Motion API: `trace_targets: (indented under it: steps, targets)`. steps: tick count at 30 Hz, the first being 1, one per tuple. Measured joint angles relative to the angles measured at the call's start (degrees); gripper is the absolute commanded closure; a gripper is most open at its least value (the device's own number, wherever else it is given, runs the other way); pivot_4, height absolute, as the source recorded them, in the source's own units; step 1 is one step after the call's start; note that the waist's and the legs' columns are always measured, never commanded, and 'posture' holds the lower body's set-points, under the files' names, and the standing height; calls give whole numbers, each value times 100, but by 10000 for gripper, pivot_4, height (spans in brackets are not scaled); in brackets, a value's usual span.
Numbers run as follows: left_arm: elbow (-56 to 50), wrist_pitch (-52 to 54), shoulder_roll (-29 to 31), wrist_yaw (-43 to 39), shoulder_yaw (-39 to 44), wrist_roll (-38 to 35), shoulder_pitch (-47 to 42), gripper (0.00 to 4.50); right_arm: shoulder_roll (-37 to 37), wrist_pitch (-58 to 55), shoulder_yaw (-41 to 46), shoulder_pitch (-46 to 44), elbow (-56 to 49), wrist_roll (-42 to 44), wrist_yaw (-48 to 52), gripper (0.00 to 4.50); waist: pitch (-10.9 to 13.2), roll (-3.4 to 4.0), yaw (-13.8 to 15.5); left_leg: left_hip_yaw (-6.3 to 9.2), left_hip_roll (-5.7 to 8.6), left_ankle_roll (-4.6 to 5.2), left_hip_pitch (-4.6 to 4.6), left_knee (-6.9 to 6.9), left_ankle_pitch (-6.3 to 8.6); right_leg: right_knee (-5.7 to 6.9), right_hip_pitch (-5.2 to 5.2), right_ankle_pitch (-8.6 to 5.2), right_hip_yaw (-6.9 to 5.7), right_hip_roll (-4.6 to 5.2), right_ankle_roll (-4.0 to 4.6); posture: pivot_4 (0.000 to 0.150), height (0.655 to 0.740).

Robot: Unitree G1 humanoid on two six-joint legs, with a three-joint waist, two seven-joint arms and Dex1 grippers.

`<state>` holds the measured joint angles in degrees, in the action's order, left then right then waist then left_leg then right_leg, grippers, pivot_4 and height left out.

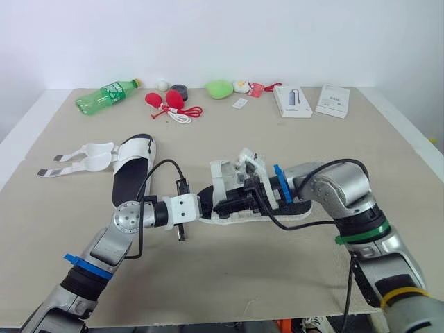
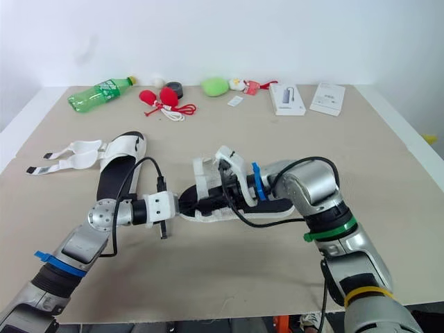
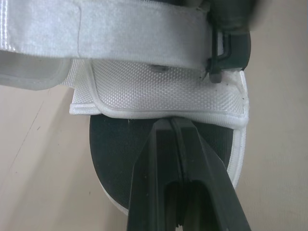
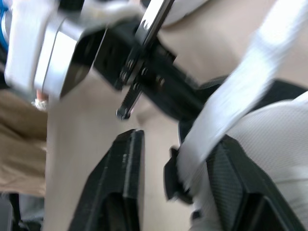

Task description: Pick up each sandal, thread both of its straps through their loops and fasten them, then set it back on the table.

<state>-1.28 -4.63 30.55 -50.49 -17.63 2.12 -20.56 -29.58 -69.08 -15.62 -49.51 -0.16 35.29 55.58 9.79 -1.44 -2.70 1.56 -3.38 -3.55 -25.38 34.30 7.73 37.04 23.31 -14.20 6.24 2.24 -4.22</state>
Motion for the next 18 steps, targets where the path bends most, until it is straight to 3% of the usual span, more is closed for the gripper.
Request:
trace_targets:
  steps: [6,10,11,18]
  targets:
    - [-45,4,1,1,-4,2,23,45000,260,-185,365,-448,482,47,-203,25686,0,1,7,1,-3,0,-1,-4,1,0,1,-7,0,-4,0,1500,7400]
    - [-61,4,1,7,7,2,42,45000,265,-206,365,-413,548,40,-219,43061,1,2,6,2,-3,0,-3,-6,1,0,3,-7,0,-5,0,1500,7400]
    - [-77,13,1,17,11,2,60,45000,240,-205,368,-348,484,41,-220,44253,1,2,5,2,-3,0,-3,-6,1,0,2,-7,0,-6,0,1500,7400]
    - [-199,86,2,20,17,1,123,45000,70,-469,515,374,-554,276,-364,44253,0,2,12,8,-2,-1,-3,-22,3,0,0,-21,1,-9,-1,1500,7400]
